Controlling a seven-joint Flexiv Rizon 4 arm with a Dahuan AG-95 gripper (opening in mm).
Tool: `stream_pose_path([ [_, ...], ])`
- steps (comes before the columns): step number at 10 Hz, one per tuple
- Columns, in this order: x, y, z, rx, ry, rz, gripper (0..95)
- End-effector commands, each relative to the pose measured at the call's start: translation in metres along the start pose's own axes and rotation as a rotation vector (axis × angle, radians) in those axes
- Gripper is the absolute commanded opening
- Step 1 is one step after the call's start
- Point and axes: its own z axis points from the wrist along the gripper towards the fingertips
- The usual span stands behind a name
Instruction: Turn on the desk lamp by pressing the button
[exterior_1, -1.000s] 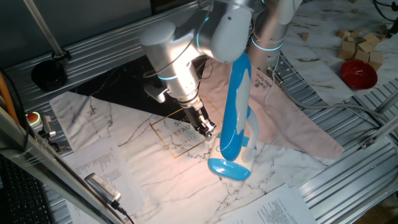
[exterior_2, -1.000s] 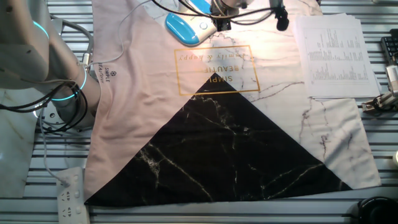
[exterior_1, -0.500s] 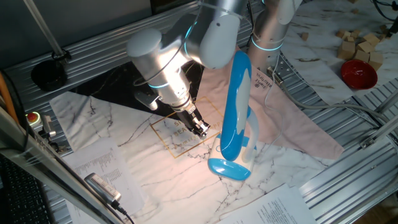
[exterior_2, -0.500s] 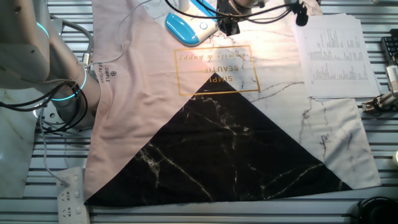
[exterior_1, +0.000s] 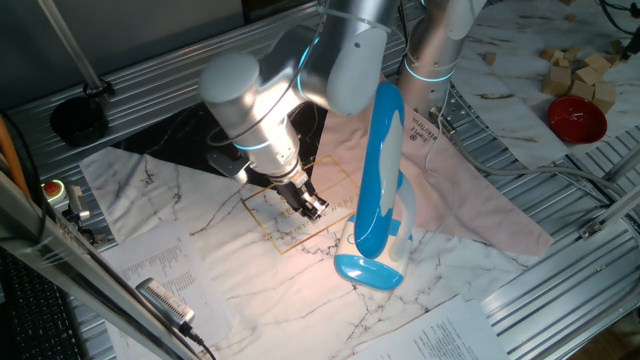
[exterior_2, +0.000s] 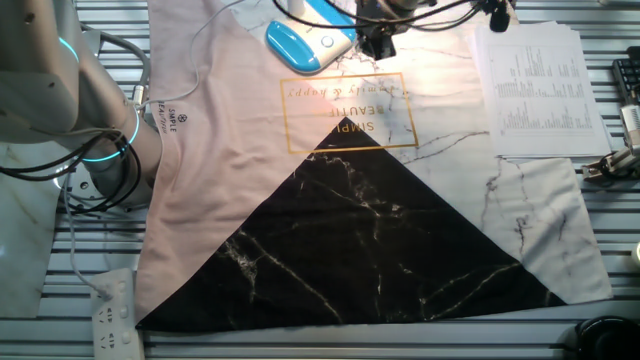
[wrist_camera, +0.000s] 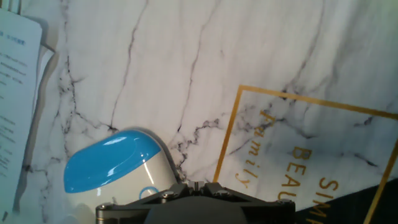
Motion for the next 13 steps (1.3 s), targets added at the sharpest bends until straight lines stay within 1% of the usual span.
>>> stream_pose_path([
  [1, -0.0109, -0.0066, -0.0077, 0.061, 0.015, -0.002, 0.0],
  [2, -0.0148, -0.0086, -0.0090, 0.077, 0.019, -0.002, 0.0],
  [3, -0.0163, -0.0094, -0.0095, 0.086, 0.016, -0.002, 0.0],
  [7, -0.0170, -0.0096, -0.0099, 0.096, 0.024, -0.020, 0.0],
  [13, -0.0171, -0.0096, -0.0099, 0.096, 0.022, -0.022, 0.0],
])
